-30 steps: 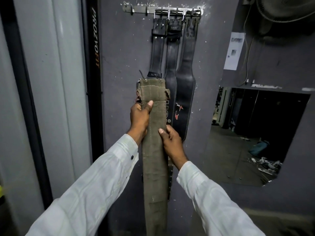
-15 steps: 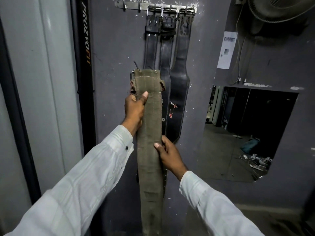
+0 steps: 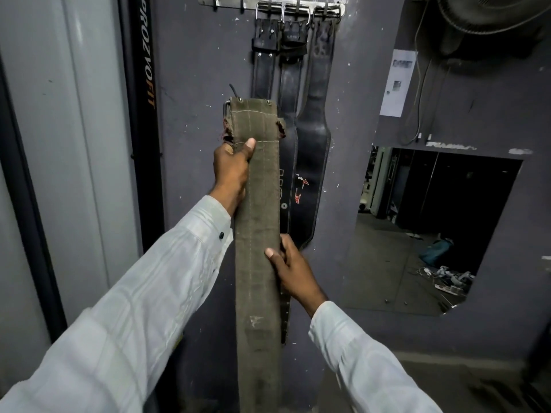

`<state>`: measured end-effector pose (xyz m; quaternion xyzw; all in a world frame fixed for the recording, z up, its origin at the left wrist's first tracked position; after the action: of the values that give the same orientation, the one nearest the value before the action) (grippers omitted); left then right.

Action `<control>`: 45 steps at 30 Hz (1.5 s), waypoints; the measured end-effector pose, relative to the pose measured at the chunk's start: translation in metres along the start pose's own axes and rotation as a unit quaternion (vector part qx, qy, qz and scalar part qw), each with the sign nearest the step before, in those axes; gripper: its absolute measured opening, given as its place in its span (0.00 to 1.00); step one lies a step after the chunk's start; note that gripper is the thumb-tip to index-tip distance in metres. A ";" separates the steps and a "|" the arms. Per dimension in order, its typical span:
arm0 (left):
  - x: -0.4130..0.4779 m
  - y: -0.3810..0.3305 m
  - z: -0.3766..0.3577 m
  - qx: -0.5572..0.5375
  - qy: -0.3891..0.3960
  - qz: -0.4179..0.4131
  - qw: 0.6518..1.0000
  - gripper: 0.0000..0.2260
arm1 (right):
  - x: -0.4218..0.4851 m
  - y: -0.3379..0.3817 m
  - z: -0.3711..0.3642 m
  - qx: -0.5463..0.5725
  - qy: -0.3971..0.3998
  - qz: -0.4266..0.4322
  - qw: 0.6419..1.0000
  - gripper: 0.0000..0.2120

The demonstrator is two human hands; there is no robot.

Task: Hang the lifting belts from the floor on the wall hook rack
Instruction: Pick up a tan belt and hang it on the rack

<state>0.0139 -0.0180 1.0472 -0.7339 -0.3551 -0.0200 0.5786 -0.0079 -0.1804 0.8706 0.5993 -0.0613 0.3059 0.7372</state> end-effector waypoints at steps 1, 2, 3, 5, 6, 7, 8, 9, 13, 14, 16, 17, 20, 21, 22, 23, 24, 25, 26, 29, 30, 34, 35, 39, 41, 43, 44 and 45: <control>0.002 -0.006 -0.001 -0.002 0.001 -0.004 1.000 0.06 | -0.002 -0.002 0.000 0.009 0.025 -0.019 0.999 0.12; 0.004 -0.012 -0.002 -0.001 0.002 -0.007 1.000 0.04 | -0.004 -0.005 -0.001 0.002 0.033 -0.026 0.999 0.12; 0.004 -0.016 -0.003 -0.001 0.007 -0.007 1.000 0.02 | -0.006 -0.007 -0.003 -0.012 0.022 -0.022 0.999 0.10; 0.001 -0.020 -0.006 -0.001 0.019 -0.010 1.000 0.02 | -0.009 -0.009 -0.005 -0.017 -0.014 -0.016 1.000 0.08; -0.001 -0.022 -0.007 0.002 0.024 -0.011 1.000 0.03 | -0.009 -0.009 -0.006 -0.009 -0.020 -0.017 1.000 0.07; -0.001 -0.024 -0.007 0.004 0.026 -0.010 1.000 0.03 | -0.011 -0.008 -0.006 0.006 -0.015 -0.021 1.000 0.08; 0.000 -0.027 -0.006 0.007 0.028 -0.010 1.000 0.03 | -0.013 -0.006 -0.005 0.027 0.000 -0.027 0.999 0.09; 0.001 -0.032 -0.006 0.007 0.029 -0.009 1.000 0.04 | -0.016 -0.004 -0.005 0.045 0.027 -0.039 0.998 0.12; 0.002 -0.048 -0.005 0.016 0.052 0.008 0.999 0.03 | -0.021 -0.012 -0.004 0.058 0.079 -0.065 0.993 0.13; 0.000 -0.049 -0.005 0.021 0.061 0.011 0.998 0.03 | -0.020 -0.012 -0.004 0.064 0.077 -0.070 0.993 0.12; -0.004 -0.052 -0.006 0.030 0.083 0.020 0.996 0.05 | -0.012 -0.001 -0.002 0.083 0.060 -0.060 0.993 0.09; -0.006 -0.054 -0.007 0.035 0.097 0.030 0.994 0.06 | -0.005 0.012 0.002 0.093 0.040 -0.042 0.994 0.07; -0.020 -0.054 -0.014 0.059 0.157 0.045 0.985 0.03 | 0.032 0.072 0.018 0.159 -0.033 0.032 0.986 0.04; -0.026 -0.052 -0.017 0.064 0.174 0.042 0.982 0.03 | 0.045 0.092 0.025 0.178 -0.051 0.054 0.981 0.06; -0.030 -0.049 -0.020 0.073 0.194 0.033 0.978 0.04 | 0.056 0.112 0.031 0.189 -0.065 0.077 0.977 0.09; -0.034 -0.048 -0.022 0.081 0.210 0.030 0.974 0.05 | 0.067 0.125 0.036 0.185 -0.082 0.092 0.975 0.10; -0.037 -0.047 -0.021 0.096 0.223 0.017 0.970 0.05 | 0.074 0.136 0.041 0.180 -0.106 0.103 0.972 0.10; -0.038 -0.047 -0.020 0.127 0.234 -0.015 0.964 0.06 | 0.080 0.141 0.046 0.173 -0.136 0.107 0.970 0.08; -0.038 -0.046 -0.016 0.182 0.238 -0.061 0.952 0.07 | 0.082 0.143 0.050 0.161 -0.170 0.110 0.966 0.06; -0.043 -0.026 0.000 0.292 0.288 -0.093 0.907 0.08 | 0.084 0.143 0.058 0.156 -0.252 0.107 0.949 0.06; -0.052 -0.016 0.005 0.290 0.333 -0.059 0.895 0.12 | 0.085 0.144 0.058 0.183 -0.253 0.103 0.944 0.08; -0.073 0.020 0.015 0.224 0.344 -0.033 0.911 0.22 | 0.082 0.147 0.053 0.243 -0.222 0.102 0.939 0.09; -0.077 0.025 0.014 0.221 0.317 -0.050 0.921 0.20 | 0.080 0.145 0.051 0.235 -0.223 0.097 0.941 0.09; -0.091 0.034 0.008 0.299 0.230 -0.112 0.920 0.18 | 0.070 0.133 0.051 0.212 -0.240 0.099 0.942 0.14; -0.094 0.038 0.011 0.286 0.230 -0.102 0.925 0.18 | 0.067 0.134 0.050 0.199 -0.246 0.106 0.943 0.14; -0.095 0.045 0.020 0.241 0.277 -0.067 0.928 0.18 | 0.066 0.139 0.049 0.189 -0.232 0.110 0.948 0.12; -0.096 0.050 0.024 0.228 0.306 -0.040 0.923 0.17 | 0.067 0.142 0.049 0.185 -0.224 0.116 0.950 0.12; -0.098 0.053 0.027 0.226 0.329 -0.017 0.917 0.17 | 0.068 0.145 0.049 0.179 -0.217 0.126 0.951 0.13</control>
<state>-0.0405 -0.0475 0.9509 -0.5294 -0.1518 -0.1896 0.8128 -0.0159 -0.1864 1.0381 0.7608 -0.2391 0.2647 0.5422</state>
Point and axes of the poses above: each hand's wrist, its own x-axis towards the middle knuckle, its own z-axis out of the back of the hand, y = z × x, the point moved 1 cm from there along x, towards the middle knuckle, and after that the axes turned 6 degrees about x, right-handed, at the moved point
